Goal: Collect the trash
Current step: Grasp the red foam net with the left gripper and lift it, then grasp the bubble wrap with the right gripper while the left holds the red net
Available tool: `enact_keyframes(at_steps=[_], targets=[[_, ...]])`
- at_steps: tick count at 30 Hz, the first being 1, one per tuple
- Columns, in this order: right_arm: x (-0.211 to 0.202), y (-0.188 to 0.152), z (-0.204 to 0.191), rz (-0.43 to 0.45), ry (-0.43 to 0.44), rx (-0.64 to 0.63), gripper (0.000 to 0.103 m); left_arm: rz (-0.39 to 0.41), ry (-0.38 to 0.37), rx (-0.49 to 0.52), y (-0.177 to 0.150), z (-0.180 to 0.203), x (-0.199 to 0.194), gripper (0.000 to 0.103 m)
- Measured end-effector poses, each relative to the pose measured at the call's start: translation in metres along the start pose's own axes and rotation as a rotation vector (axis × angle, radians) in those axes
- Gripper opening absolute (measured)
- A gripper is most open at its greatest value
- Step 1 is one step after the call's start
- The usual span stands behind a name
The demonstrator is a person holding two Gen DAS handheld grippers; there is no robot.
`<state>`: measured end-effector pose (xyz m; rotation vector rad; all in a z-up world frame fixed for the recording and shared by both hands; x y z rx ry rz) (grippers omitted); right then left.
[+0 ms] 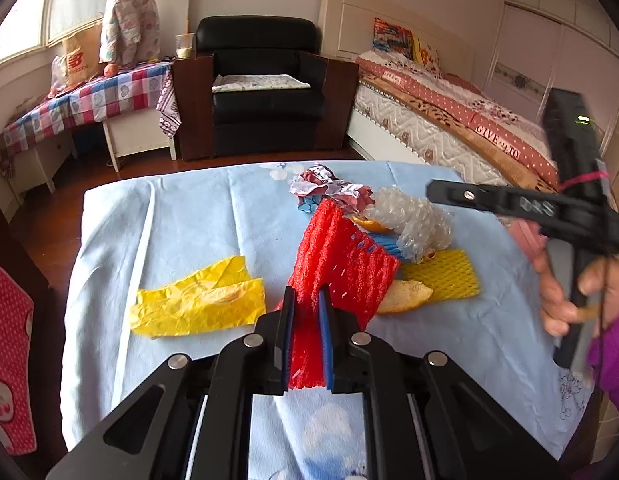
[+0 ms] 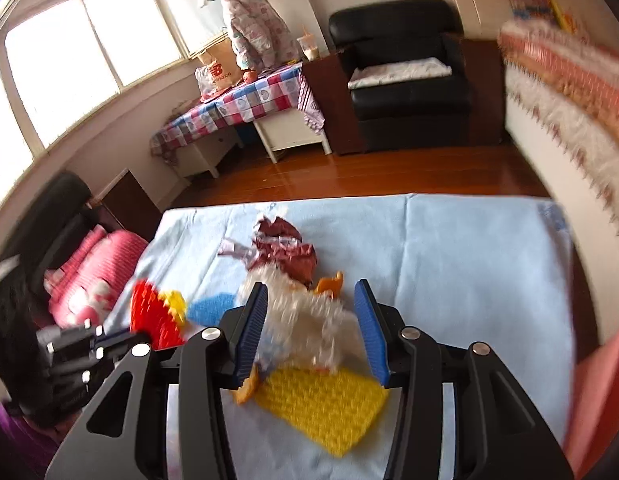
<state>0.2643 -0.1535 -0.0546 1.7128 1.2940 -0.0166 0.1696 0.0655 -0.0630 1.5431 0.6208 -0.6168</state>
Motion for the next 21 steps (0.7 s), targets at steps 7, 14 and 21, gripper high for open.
enact_keyframes(at_steps=[7, 14, 21], targets=[[0.019, -0.007, 0.026, -0.067, 0.168, 0.183, 0.046, -0.002, -0.003, -0.053, -0.001, -0.007, -0.009, 0.010], [0.003, -0.040, -0.012, -0.124, 0.199, 0.119, 0.046, -0.001, -0.011, -0.070, -0.002, -0.009, -0.016, 0.010], [-0.014, -0.068, -0.043, -0.154, 0.212, 0.091, 0.047, 0.002, -0.004, -0.087, -0.008, -0.013, -0.025, 0.010]])
Point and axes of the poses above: each gripper's, at about its wrist camera, not at the fingertips, and x roughly the way its jaws point, z to its right, y to its top, the point moved 4 cm from there along x, roughly the way its jaws point, and after that the axes turned 15 degrees about y, right-handed, at the moved point
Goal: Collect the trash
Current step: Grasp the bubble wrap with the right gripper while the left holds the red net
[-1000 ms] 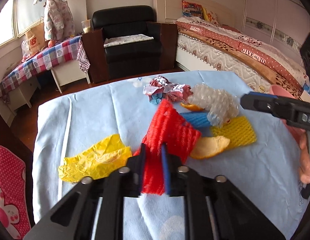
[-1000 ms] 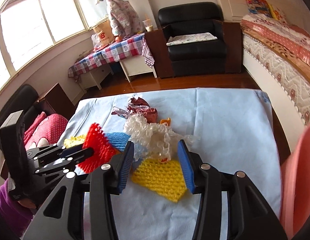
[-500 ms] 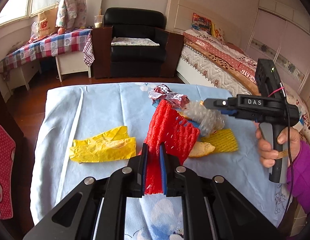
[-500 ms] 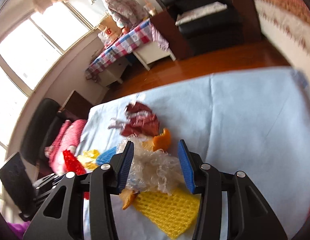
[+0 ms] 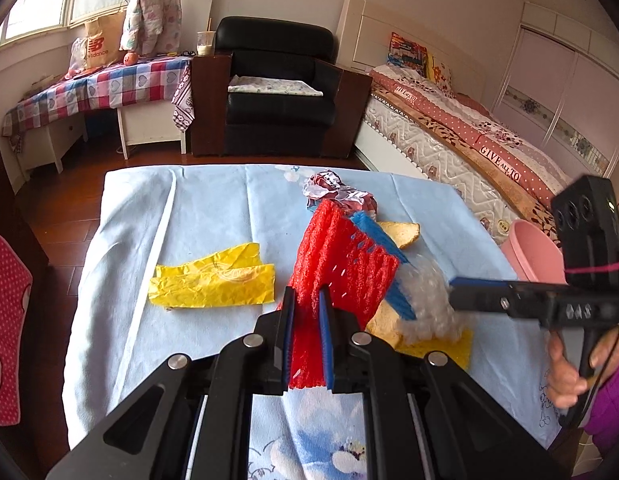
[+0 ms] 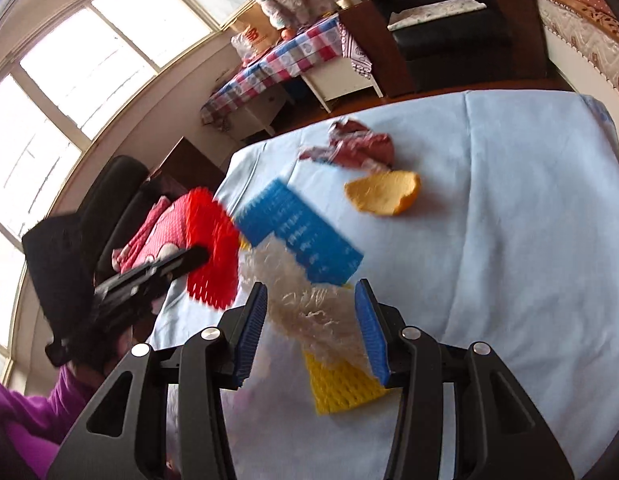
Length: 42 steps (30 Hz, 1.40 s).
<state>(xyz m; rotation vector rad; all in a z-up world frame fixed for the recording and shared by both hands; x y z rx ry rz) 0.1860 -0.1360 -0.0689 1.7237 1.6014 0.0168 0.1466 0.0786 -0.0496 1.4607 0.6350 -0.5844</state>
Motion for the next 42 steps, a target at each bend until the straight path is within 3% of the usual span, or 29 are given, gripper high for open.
enact_keyframes(at_steps=[5, 10, 14, 19, 22, 27, 34, 38, 42], targets=[[-0.007, -0.012, -0.018, -0.013, 0.001, -0.032, 0.048, 0.001, -0.002, -0.017, 0.000, -0.001, -0.006, 0.011], [-0.005, -0.015, -0.021, -0.052, -0.118, -0.109, 0.050, 0.010, -0.009, -0.021, -0.002, 0.000, -0.015, 0.011], [-0.003, -0.027, -0.034, -0.096, -0.121, -0.179, 0.050, 0.018, -0.013, -0.025, -0.005, 0.001, -0.023, 0.011], [-0.001, -0.040, -0.055, -0.166, -0.014, -0.217, 0.050, 0.026, -0.013, -0.038, -0.007, -0.003, -0.032, 0.011], [-0.005, -0.043, -0.067, -0.165, 0.009, -0.247, 0.050, 0.038, -0.009, -0.049, -0.007, -0.006, -0.038, 0.011], [-0.010, -0.034, -0.065, -0.104, -0.079, -0.272, 0.050, 0.042, -0.003, -0.067, -0.010, -0.011, -0.044, 0.011], [0.014, -0.043, -0.054, -0.158, -0.109, -0.265, 0.050, 0.043, -0.010, -0.066, -0.016, -0.009, -0.051, 0.011], [0.016, -0.051, -0.053, -0.128, -0.173, -0.270, 0.050, 0.045, -0.014, -0.063, -0.020, -0.005, -0.058, 0.011], [0.012, -0.058, -0.056, -0.121, -0.182, -0.265, 0.035, 0.051, -0.016, -0.056, -0.021, -0.001, -0.065, 0.011]])
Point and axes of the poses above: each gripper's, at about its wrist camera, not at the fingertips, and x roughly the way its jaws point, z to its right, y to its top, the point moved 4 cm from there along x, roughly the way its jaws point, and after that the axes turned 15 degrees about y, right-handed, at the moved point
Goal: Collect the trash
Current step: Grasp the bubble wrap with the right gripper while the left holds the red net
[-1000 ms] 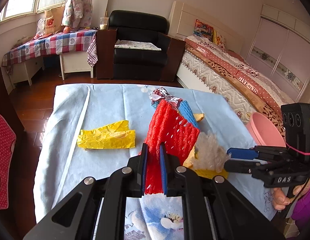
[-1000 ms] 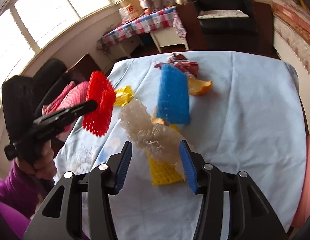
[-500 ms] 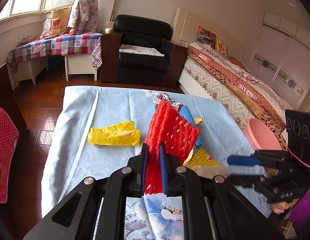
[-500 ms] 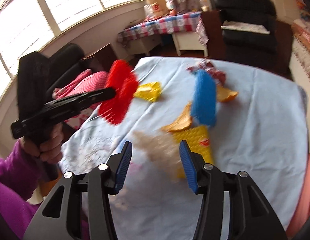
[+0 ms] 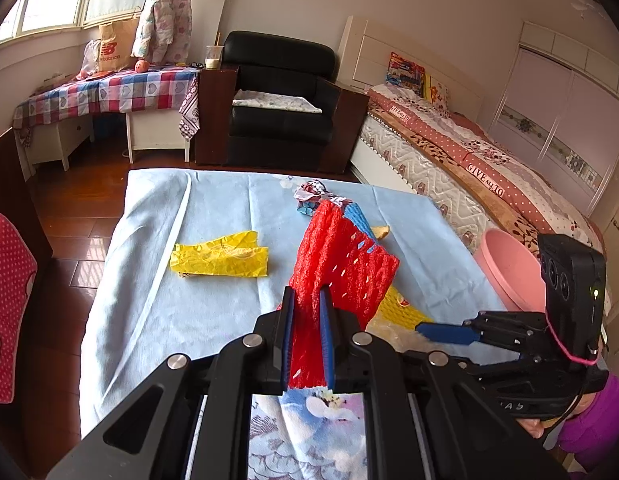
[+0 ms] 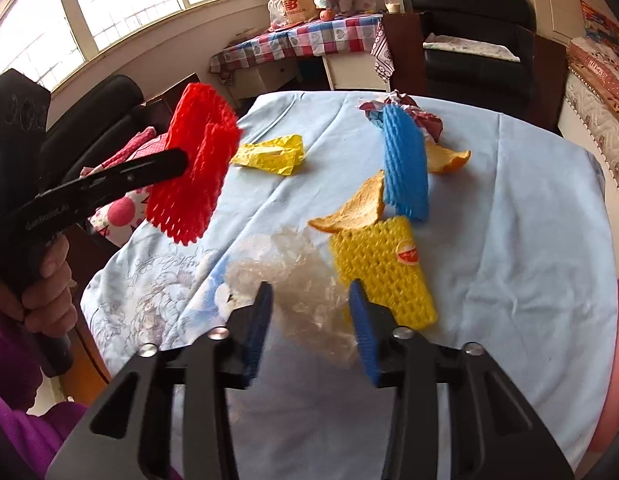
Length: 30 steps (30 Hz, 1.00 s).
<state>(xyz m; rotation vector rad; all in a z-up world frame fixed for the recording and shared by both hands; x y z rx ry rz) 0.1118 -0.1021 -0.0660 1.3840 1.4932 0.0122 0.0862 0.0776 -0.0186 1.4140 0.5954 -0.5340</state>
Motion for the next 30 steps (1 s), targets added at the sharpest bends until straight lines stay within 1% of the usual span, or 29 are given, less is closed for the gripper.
enact_keyframes(at_steps=[6, 7, 9, 10, 11, 13, 16, 20, 21, 23, 24, 25, 27, 30], targets=[[-0.009, -0.013, -0.011, 0.008, -0.039, -0.010, 0.025, 0.015, -0.013, 0.008, -0.002, 0.013, -0.014, 0.011], [-0.015, -0.014, -0.014, 0.027, -0.038, -0.007, 0.017, 0.018, -0.017, 0.012, -0.002, 0.017, -0.017, 0.011], [-0.025, -0.015, -0.017, 0.060, -0.044, 0.002, 0.016, 0.027, -0.019, 0.020, -0.001, 0.024, -0.023, 0.011], [-0.032, -0.016, -0.018, 0.082, -0.046, 0.007, 0.007, 0.031, -0.020, 0.024, -0.001, 0.028, -0.025, 0.011], [-0.038, -0.017, -0.018, 0.097, -0.046, 0.013, 0.005, 0.034, -0.022, 0.027, 0.000, 0.031, -0.027, 0.011], [-0.049, -0.018, -0.017, 0.123, -0.048, 0.025, 0.004, 0.047, -0.024, 0.038, 0.001, 0.038, -0.033, 0.011], [-0.060, -0.024, -0.016, 0.150, -0.029, 0.039, 0.004, 0.064, -0.018, 0.051, 0.001, 0.044, -0.041, 0.011], [-0.065, -0.031, -0.017, 0.141, 0.005, 0.043, 0.005, 0.072, -0.007, 0.047, 0.000, 0.045, -0.048, 0.011], [-0.064, -0.032, -0.018, 0.132, 0.001, 0.039, 0.006, 0.071, -0.005, 0.043, 0.000, 0.045, -0.049, 0.012], [-0.059, -0.031, -0.020, 0.104, -0.019, 0.019, 0.016, 0.066, 0.003, 0.039, 0.000, 0.045, -0.050, 0.013], [-0.056, -0.030, -0.020, 0.089, -0.029, 0.005, 0.034, 0.064, 0.006, 0.040, -0.001, 0.044, -0.050, 0.013], [-0.053, -0.029, -0.019, 0.074, -0.034, -0.011, 0.046, 0.062, 0.009, 0.042, -0.002, 0.044, -0.049, 0.014], [-0.048, -0.030, -0.017, 0.054, -0.050, -0.030, 0.050, 0.056, 0.012, 0.040, -0.004, 0.044, -0.049, 0.015], [-0.040, -0.031, -0.012, 0.016, -0.035, -0.038, 0.052, 0.048, 0.016, 0.039, -0.007, 0.042, -0.046, 0.015]])
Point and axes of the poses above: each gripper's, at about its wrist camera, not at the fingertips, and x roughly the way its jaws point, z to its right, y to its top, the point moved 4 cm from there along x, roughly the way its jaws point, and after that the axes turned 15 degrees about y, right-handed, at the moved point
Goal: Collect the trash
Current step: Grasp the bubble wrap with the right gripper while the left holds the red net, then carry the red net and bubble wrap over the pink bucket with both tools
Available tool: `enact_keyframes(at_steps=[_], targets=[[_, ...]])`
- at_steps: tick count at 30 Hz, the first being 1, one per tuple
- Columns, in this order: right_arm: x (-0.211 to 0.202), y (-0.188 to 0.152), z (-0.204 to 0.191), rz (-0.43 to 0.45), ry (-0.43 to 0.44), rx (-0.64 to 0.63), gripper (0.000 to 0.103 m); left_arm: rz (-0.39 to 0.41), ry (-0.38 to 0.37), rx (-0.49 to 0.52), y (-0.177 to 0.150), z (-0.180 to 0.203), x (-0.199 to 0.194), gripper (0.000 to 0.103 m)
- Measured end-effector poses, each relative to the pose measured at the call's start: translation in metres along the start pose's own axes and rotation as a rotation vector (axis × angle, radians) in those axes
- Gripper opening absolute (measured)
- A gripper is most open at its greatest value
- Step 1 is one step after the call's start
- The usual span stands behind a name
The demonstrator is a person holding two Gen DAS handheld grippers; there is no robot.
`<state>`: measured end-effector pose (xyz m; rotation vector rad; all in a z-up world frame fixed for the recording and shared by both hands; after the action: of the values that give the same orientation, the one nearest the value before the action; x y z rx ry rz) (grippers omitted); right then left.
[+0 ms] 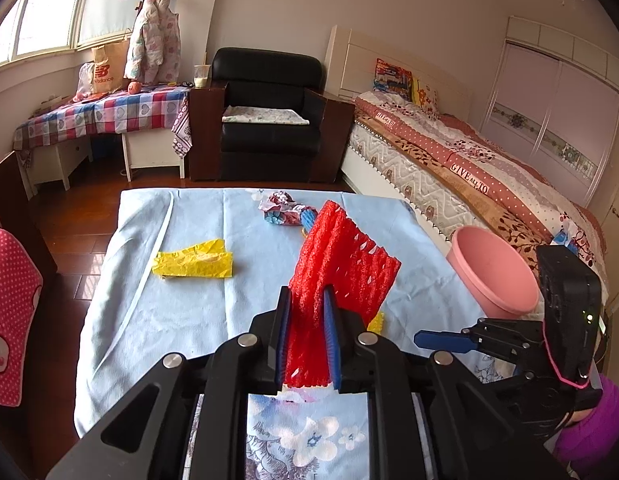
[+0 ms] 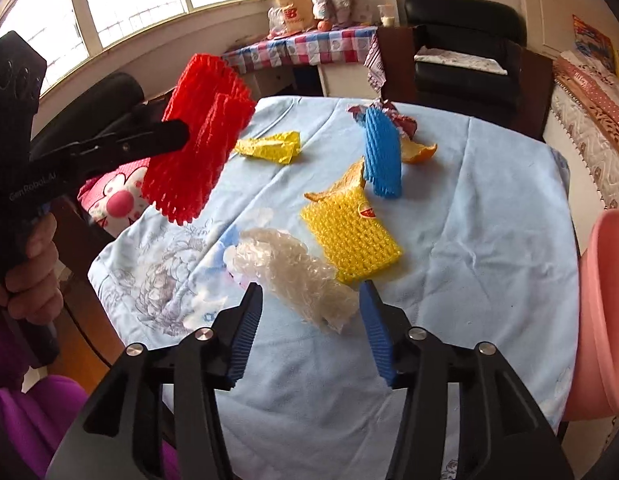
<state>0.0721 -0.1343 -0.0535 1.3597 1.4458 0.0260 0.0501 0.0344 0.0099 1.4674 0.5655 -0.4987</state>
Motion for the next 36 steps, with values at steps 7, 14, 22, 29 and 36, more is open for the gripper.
enact_keyframes(at_steps=[7, 14, 22, 29, 36], targets=[[0.030, -0.001, 0.012, -0.067, 0.003, -0.021, 0.052, -0.028, 0.010, -0.008, -0.003, -0.002, 0.011, 0.015], [0.034, -0.013, -0.001, -0.061, 0.022, -0.049, 0.027, -0.042, 0.017, -0.013, -0.004, -0.002, 0.016, 0.015], [0.003, -0.020, -0.015, 0.027, 0.009, -0.043, 0.023, -0.019, 0.005, 0.002, -0.004, 0.011, 0.005, 0.015], [-0.055, -0.021, -0.001, 0.179, -0.076, 0.034, 0.023, 0.009, -0.014, 0.007, 0.001, 0.039, -0.007, 0.015], [-0.124, -0.035, 0.031, 0.333, -0.276, 0.140, 0.023, 0.025, -0.069, 0.035, 0.007, 0.097, -0.007, 0.015]])
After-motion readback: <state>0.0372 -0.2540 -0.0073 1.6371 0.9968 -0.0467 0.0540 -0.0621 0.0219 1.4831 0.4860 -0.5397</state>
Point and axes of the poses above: each gripper's, at about its wrist camera, not at the fingertips, and x roughly the way its jaws point, z to its right, y to its top, the point moved 4 cm from there along x, roughly the way its jaws point, and after that the axes turned 15 degrees about y, right-handed, at the moved point
